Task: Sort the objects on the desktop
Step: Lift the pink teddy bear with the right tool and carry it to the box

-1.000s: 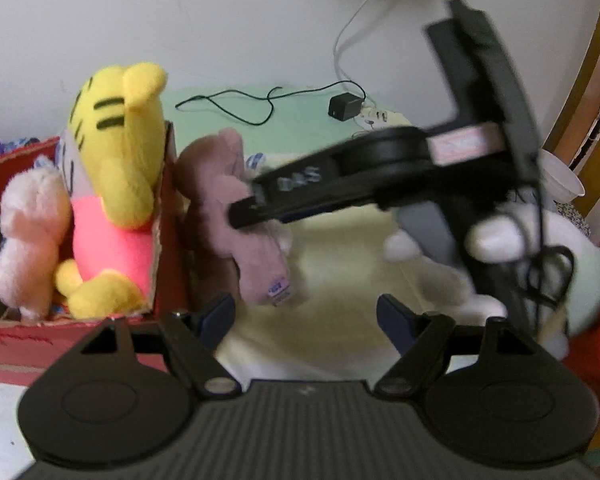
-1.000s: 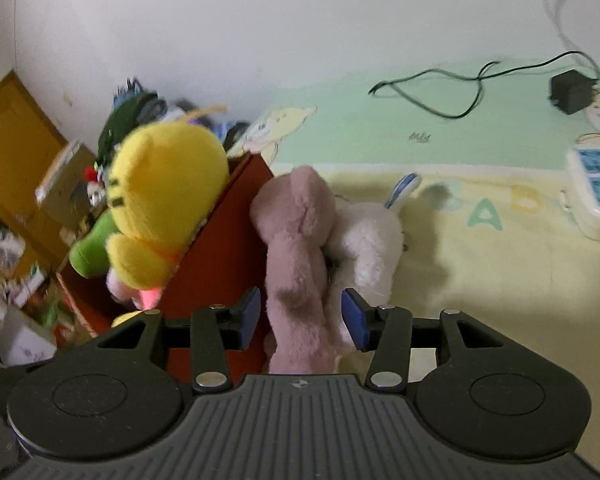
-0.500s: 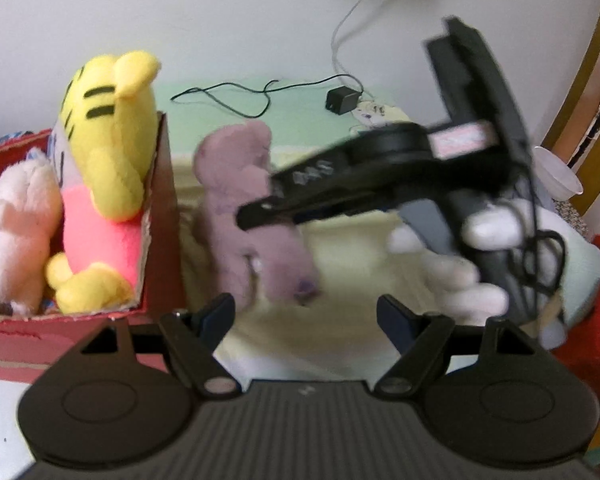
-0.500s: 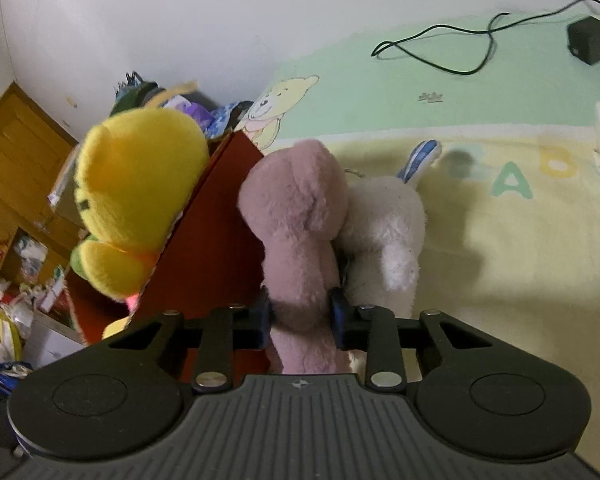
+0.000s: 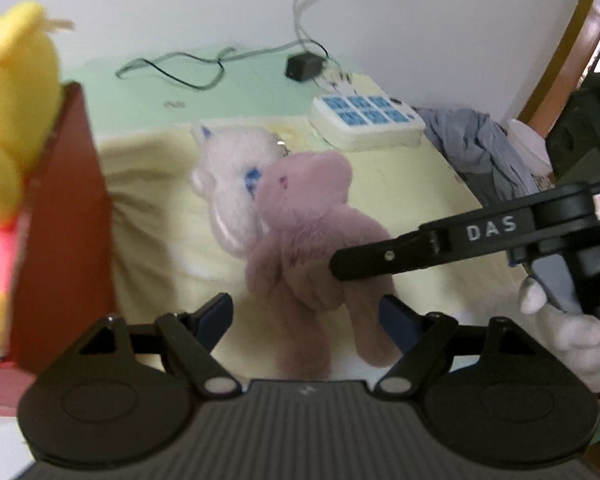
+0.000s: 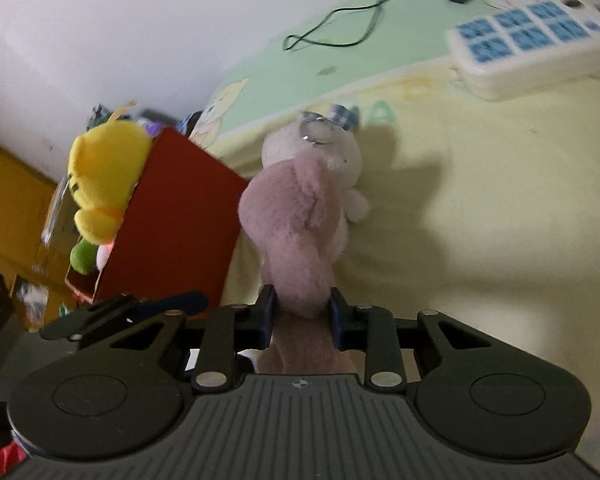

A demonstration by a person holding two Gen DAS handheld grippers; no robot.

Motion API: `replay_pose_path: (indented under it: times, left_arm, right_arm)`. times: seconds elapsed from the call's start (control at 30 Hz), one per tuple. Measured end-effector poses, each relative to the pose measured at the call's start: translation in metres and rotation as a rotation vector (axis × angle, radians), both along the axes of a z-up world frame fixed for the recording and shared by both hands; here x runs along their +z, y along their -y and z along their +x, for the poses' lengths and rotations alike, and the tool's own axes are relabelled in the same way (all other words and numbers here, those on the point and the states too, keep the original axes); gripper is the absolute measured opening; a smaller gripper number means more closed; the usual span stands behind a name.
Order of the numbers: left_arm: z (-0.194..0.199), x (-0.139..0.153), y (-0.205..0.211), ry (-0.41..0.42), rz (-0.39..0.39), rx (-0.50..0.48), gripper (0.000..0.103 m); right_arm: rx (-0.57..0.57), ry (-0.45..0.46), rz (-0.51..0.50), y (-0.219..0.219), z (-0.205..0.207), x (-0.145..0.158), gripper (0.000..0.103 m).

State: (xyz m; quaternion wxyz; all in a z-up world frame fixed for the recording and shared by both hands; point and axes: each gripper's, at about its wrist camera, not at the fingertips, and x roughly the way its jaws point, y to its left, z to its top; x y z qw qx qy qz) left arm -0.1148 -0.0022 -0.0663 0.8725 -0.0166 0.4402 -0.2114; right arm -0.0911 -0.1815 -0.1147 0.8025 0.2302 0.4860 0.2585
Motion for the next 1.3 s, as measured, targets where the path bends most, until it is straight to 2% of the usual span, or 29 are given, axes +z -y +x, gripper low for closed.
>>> replay_pose_path:
  times: [0.1,0.23,0.33,0.43,0.53,0.67,0.77,0.97,1.17,1.3]
  left_arm:
    - [0.013,-0.009,0.006,-0.025,-0.008,-0.007,0.076]
    - [0.029,-0.017,0.012,-0.055,-0.015,-0.013,0.072]
    - [0.033,-0.019,0.013,-0.056,-0.013,-0.011,0.071]
    - [0.032,-0.019,0.014,-0.063,-0.012,-0.019,0.065]
    - [0.027,-0.015,0.016,-0.051,-0.006,-0.032,0.065]
    - [0.017,-0.003,0.021,-0.03,-0.022,-0.064,0.062]
    - [0.006,0.0,0.026,-0.021,-0.016,-0.094,0.062]
    - [-0.02,0.017,0.02,-0.002,-0.074,-0.163,0.062]
    - [-0.042,0.056,0.0,0.096,-0.125,-0.232,0.061]
    - [-0.053,0.084,-0.032,0.161,-0.167,-0.255,0.061]
  right_arm:
    - [-0.008,-0.01,0.008,0.006,-0.003,-0.005,0.03]
    - [-0.034,-0.026,0.027,0.009,0.002,-0.012,0.04]
    - [-0.066,-0.03,0.062,0.013,0.01,-0.017,0.044]
    - [-0.065,-0.057,0.099,0.01,0.018,-0.026,0.046]
    - [-0.062,-0.072,0.117,0.009,0.019,-0.031,0.043]
    - [-0.051,-0.05,0.122,0.012,0.006,-0.02,0.036]
    - [-0.045,-0.038,0.109,0.012,-0.007,-0.013,0.035]
    - [-0.111,-0.036,0.106,0.02,-0.039,0.001,0.032]
    - [-0.185,0.039,0.123,0.012,-0.076,0.036,0.032]
    - [-0.22,0.11,0.125,-0.008,-0.094,0.064,0.031]
